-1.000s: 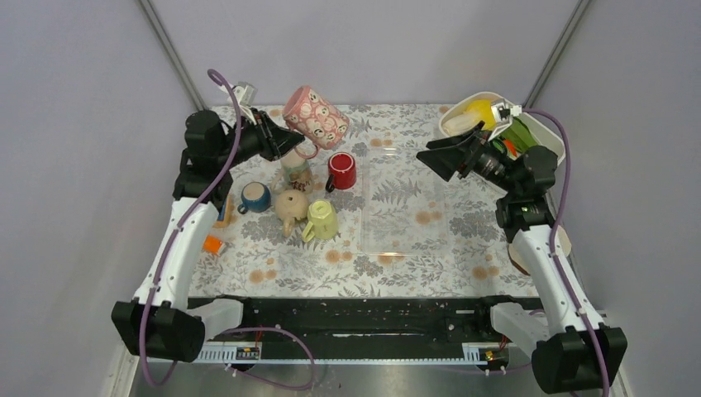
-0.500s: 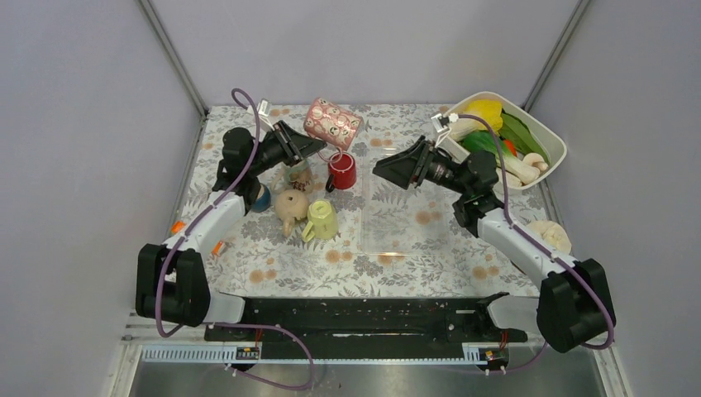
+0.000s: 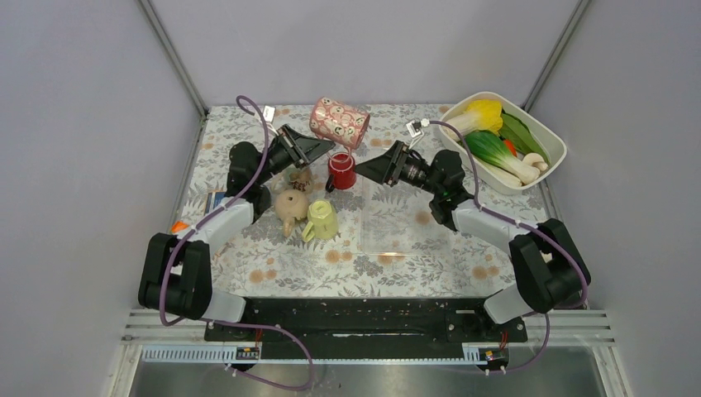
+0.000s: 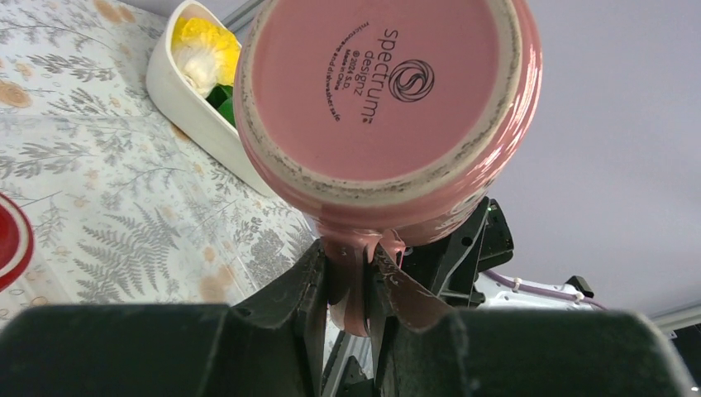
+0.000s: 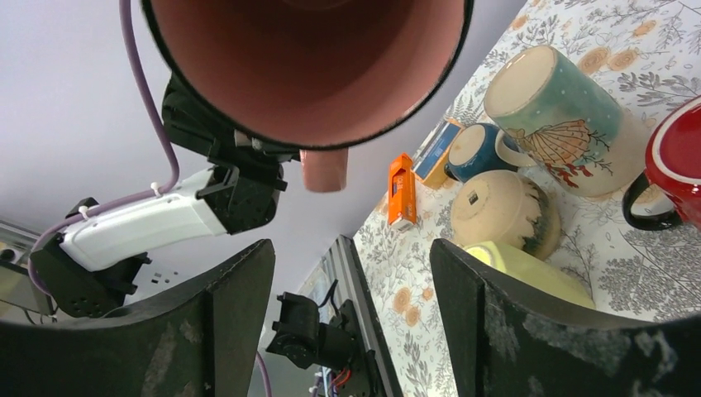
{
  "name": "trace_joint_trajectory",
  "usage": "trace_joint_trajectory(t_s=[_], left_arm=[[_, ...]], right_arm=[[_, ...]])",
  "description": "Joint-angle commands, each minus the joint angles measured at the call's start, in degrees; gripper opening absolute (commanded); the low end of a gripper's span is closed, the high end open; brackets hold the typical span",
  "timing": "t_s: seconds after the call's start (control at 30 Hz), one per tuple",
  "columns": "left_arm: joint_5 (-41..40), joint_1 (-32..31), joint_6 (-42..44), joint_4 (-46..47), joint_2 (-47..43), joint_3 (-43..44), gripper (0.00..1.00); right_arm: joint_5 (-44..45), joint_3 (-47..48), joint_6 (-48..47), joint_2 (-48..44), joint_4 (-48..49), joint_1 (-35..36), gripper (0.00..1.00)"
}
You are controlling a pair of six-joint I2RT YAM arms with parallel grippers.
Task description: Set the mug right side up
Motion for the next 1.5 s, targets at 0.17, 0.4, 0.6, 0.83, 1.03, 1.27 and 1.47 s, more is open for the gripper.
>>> trace_joint_trajectory(t_s=[0.17, 0.4, 0.6, 0.83, 1.03, 1.27, 1.47], left_arm=[[-1.1, -3.0, -2.6, 16.3, 2.1, 1.1, 0.00], [-1.1, -4.5, -3.1, 17.0, 4.1, 1.6, 0.00], [-0.9, -6.1, -3.3, 18.0, 5.3, 1.8, 0.00], [0.0, -7.7, -1.9, 18.3, 5.9, 1.6, 0.00], [0.4, -8.3, 0.2, 16.9, 5.2, 0.6, 0.00], [0.9, -8.6, 2.3, 15.7, 4.4, -0.4, 0.00], [1.9, -9.0, 4.0, 15.0, 4.2, -0.4, 0.00]], right_arm=[[3.0, 3.0, 6.6, 3.5, 11.0, 2.1, 0.75], [4.6, 2.4, 7.7, 4.4, 12.3, 3.2, 0.72], [5.5, 2.1, 8.4, 5.2, 11.8, 3.5, 0.68], [5.6, 2.6, 9.5, 5.8, 10.0, 3.6, 0.59], [6.6, 2.4, 11.1, 5.1, 9.4, 3.4, 0.53], [7.7, 2.8, 11.3, 4.3, 5.2, 1.6, 0.41], [7.2, 3.3, 11.7, 4.2, 4.2, 0.2, 0.17]])
